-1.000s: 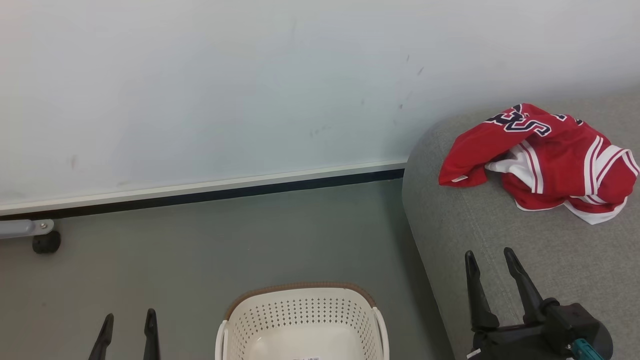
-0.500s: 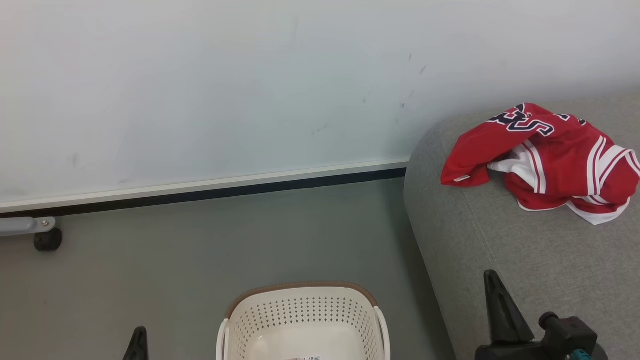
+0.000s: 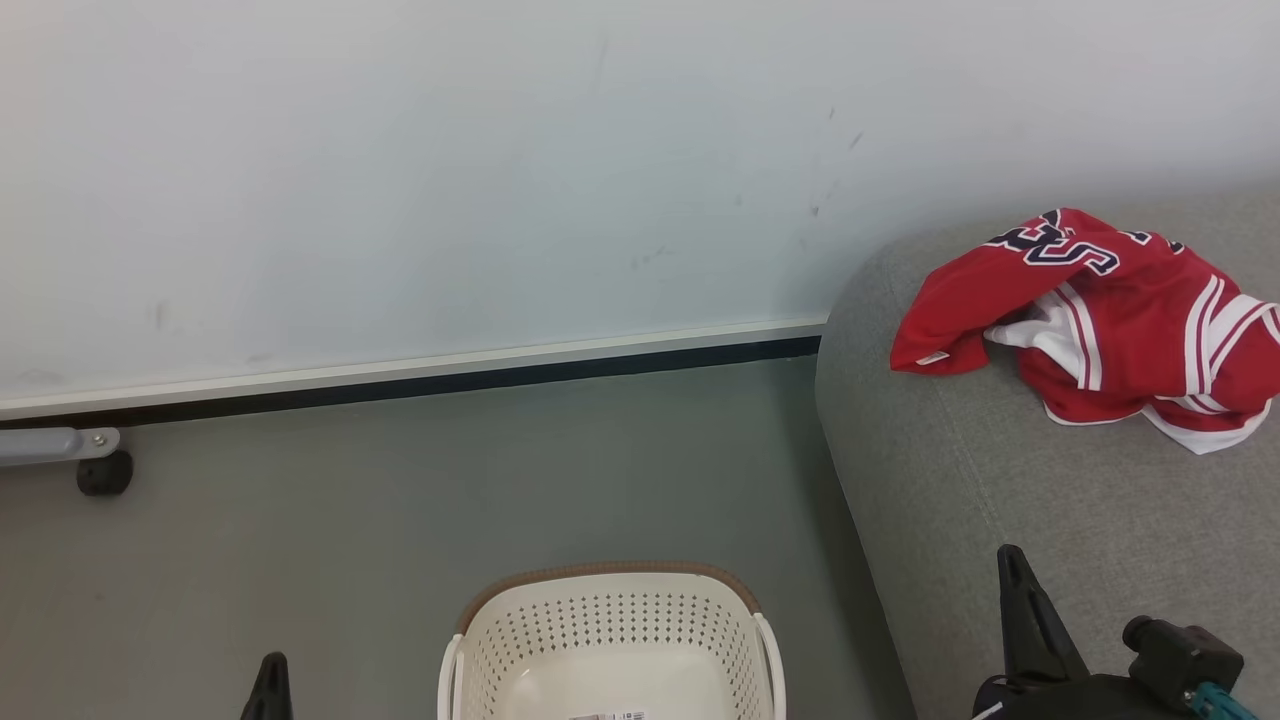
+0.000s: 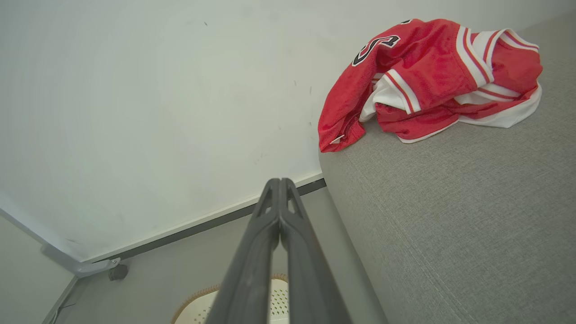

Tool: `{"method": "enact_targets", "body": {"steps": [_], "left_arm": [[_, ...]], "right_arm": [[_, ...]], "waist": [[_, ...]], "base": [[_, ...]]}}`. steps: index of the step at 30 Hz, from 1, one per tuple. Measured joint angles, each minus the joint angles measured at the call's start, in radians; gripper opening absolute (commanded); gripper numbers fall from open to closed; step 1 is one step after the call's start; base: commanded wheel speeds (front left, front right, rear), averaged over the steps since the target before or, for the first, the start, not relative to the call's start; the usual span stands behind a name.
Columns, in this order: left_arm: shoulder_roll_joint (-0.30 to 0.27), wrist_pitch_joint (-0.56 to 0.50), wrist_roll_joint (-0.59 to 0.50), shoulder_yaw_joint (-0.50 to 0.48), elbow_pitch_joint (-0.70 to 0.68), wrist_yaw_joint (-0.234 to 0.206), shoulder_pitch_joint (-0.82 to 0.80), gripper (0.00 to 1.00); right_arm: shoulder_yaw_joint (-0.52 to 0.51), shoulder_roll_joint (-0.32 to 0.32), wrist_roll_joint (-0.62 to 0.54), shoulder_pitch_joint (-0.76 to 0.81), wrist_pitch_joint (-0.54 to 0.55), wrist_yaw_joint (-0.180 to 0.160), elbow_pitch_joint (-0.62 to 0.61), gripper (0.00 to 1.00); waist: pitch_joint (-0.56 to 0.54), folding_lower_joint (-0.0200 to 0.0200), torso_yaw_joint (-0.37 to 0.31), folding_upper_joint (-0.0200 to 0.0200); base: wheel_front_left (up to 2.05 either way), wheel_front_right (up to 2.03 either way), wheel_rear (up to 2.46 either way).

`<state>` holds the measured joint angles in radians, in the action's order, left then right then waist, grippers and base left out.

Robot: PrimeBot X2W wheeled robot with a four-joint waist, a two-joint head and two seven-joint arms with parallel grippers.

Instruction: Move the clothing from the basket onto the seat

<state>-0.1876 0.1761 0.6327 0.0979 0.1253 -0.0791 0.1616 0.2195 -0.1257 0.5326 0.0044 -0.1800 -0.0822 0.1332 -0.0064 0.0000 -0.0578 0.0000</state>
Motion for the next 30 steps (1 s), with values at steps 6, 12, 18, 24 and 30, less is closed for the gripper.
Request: {"method": "enact_targets", "body": {"steps": [6,12,18,24,30], "left_arm": [[0.009,-0.021,0.066,-0.015,0.008,0.01,-0.017,0.0],[0.02,-0.044,0.133,-0.027,0.021,0.023,-0.035,0.0],[0.028,-0.061,0.192,-0.038,0.029,0.037,-0.043,0.0],[0.037,-0.08,0.257,-0.053,0.039,0.049,-0.06,0.0],[0.048,-0.104,0.323,-0.065,0.05,0.063,-0.079,0.0]], "right_arm": [[-0.026,0.008,0.077,-0.008,0.024,0.013,0.009,0.0],[-0.052,0.012,0.156,-0.015,0.047,0.027,0.02,0.0],[-0.072,0.016,0.219,-0.016,0.064,0.039,0.03,0.0],[-0.097,0.023,0.293,-0.022,0.084,0.05,0.039,0.0],[-0.122,0.029,0.367,-0.034,0.105,0.065,0.049,0.0]], "waist": [[0.0,0.0,0.004,0.0],[0.001,0.0,0.008,0.0],[0.001,0.0,0.012,0.0001],[0.002,0.0,0.016,0.0],[0.002,0.0,0.02,0.0]], "base": [[0.0,0.0,0.0],[0.0,0.0,0.0],[0.0,0.0,0.0],[0.0,0.0,0.0],[0.0,0.0,0.0]]}}
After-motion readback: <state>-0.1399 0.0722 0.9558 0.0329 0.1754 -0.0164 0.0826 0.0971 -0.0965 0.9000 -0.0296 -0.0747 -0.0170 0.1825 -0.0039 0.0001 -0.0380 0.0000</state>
